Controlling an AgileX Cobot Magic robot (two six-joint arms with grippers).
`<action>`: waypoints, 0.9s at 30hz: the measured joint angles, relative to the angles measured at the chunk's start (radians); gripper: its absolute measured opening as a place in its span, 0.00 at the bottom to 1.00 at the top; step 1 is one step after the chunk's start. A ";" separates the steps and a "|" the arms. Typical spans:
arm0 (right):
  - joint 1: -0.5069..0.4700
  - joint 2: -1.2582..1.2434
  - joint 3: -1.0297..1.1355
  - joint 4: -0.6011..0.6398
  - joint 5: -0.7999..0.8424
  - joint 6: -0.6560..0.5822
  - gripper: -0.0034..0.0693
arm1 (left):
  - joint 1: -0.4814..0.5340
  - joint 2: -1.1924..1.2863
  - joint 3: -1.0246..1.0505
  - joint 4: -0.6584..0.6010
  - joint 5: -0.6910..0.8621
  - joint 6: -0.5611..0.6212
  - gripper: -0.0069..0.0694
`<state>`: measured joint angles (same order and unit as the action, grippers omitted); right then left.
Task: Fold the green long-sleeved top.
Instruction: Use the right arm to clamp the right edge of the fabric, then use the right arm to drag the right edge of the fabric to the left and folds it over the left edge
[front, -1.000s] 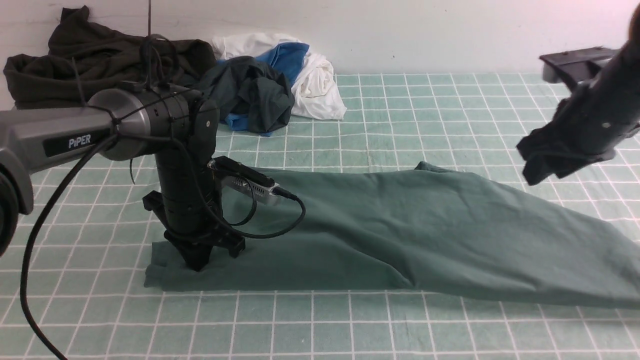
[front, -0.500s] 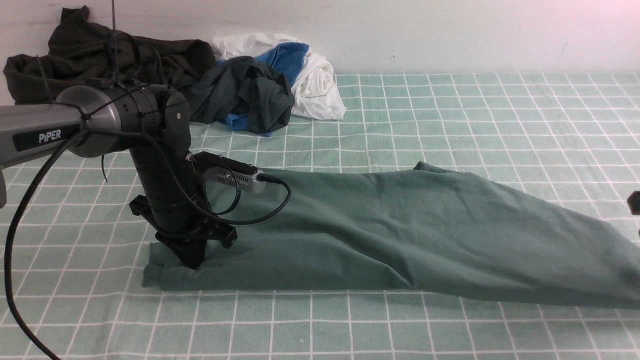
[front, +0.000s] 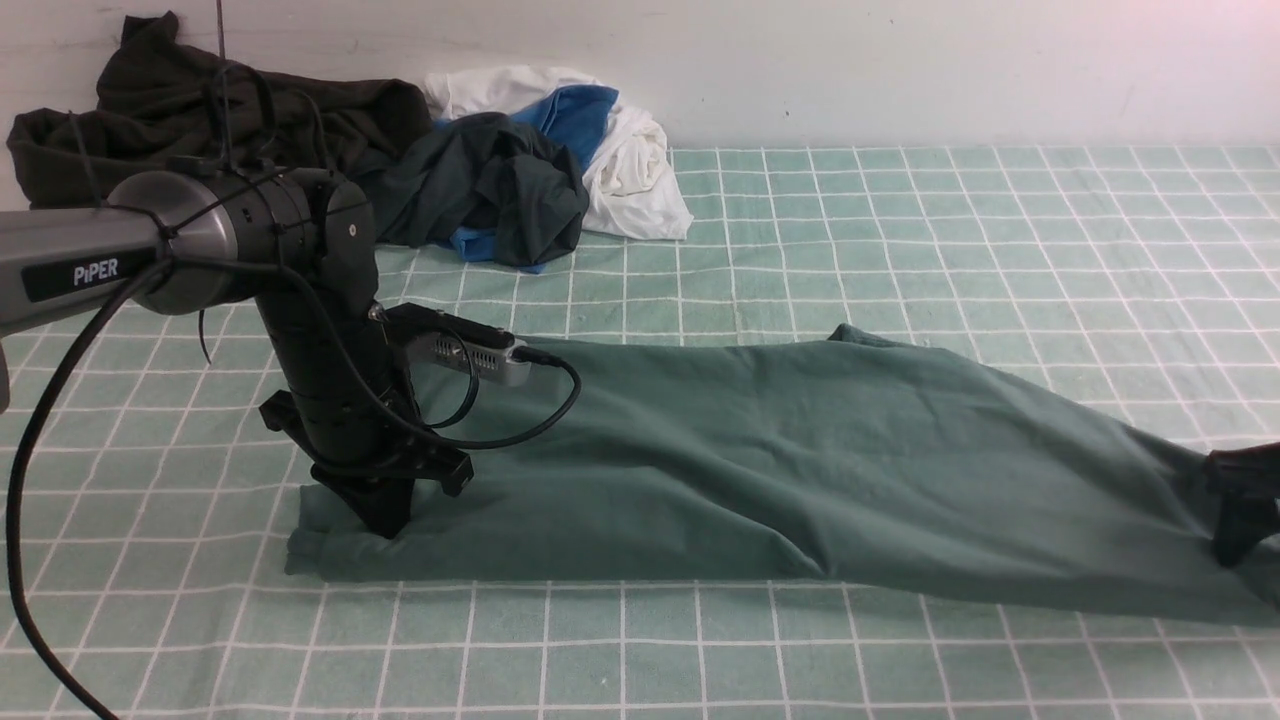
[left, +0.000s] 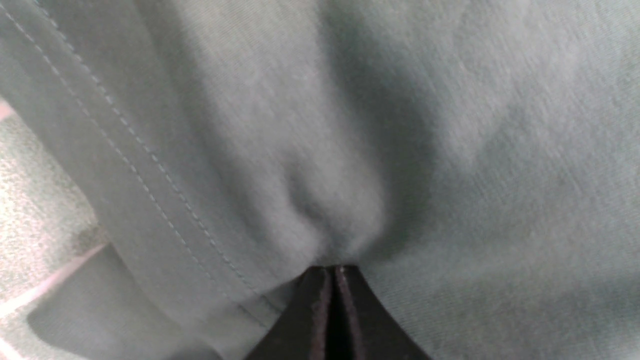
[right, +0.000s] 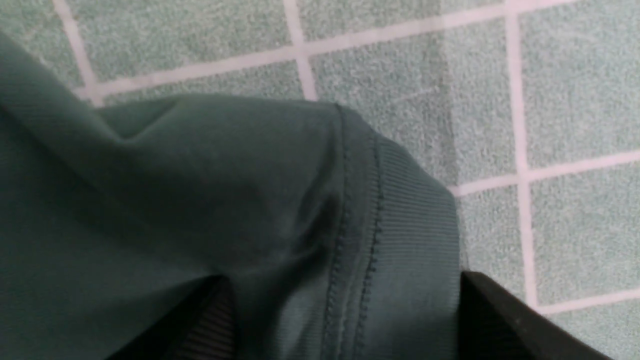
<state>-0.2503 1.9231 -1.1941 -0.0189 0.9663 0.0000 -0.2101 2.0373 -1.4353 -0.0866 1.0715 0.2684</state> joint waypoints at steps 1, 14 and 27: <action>0.000 0.000 0.000 0.009 0.001 -0.010 0.65 | 0.000 0.000 0.000 0.000 0.000 0.001 0.09; 0.001 -0.158 -0.084 -0.231 0.053 0.030 0.09 | 0.000 -0.057 0.011 0.005 -0.004 0.001 0.09; 0.465 -0.269 -0.516 -0.027 0.227 -0.111 0.09 | 0.001 -0.547 0.012 0.034 0.061 -0.009 0.09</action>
<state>0.2150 1.6544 -1.7098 -0.0457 1.1932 -0.1109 -0.2089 1.4908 -1.4233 -0.0526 1.1327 0.2598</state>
